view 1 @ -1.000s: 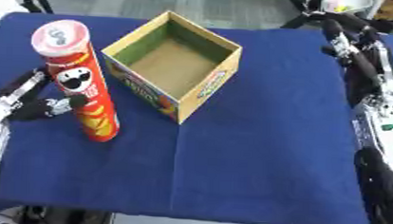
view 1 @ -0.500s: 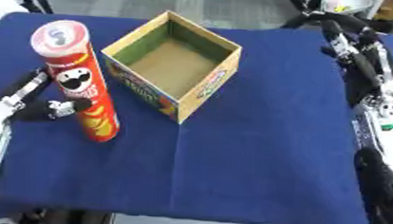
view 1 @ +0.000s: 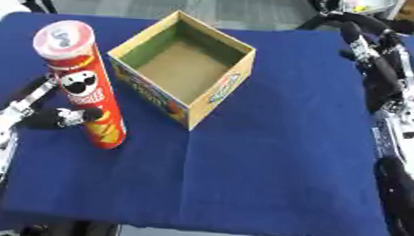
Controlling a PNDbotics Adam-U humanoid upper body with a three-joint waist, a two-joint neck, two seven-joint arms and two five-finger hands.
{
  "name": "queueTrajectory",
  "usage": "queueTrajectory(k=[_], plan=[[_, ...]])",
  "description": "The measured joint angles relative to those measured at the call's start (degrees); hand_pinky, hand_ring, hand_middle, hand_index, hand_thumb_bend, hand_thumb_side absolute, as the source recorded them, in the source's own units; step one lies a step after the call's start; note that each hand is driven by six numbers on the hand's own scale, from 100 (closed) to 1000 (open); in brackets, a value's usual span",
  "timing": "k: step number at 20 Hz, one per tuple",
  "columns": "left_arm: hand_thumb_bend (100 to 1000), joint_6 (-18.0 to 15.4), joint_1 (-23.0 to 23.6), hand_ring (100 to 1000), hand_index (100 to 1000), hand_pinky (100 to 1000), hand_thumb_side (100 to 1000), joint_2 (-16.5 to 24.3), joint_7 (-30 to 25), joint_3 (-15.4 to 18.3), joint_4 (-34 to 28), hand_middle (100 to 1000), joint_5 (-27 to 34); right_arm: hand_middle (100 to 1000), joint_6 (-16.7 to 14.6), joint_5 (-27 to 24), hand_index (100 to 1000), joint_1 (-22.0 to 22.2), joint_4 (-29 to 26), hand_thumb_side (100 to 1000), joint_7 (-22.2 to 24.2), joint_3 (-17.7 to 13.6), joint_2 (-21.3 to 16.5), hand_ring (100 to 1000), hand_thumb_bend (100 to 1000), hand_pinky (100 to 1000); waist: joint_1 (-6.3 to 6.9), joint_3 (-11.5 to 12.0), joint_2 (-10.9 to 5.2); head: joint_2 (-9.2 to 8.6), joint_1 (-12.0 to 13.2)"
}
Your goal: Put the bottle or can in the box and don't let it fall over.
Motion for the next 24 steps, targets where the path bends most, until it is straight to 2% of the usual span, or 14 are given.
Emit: queueTrajectory(k=[11,24], plan=[[778,-0.23,-1.05,853,919,1000,687,-0.55,0.33,-0.51,0.69,689,0.09,1000,-0.01,0.0,808,0.0,0.0,362,0.05,0.0,0.05,957,656,763,0.0,-0.23,0.02,0.0,0.26],[722,-0.49,-2.06,843,891,1000,684,-1.48,0.46,-0.86,1.94,673,-0.41,1000,0.02,-0.01,808,0.0,0.0,361,0.26,0.0,0.18,957,655,763,-0.06,-0.31,0.2,0.0,0.54]])
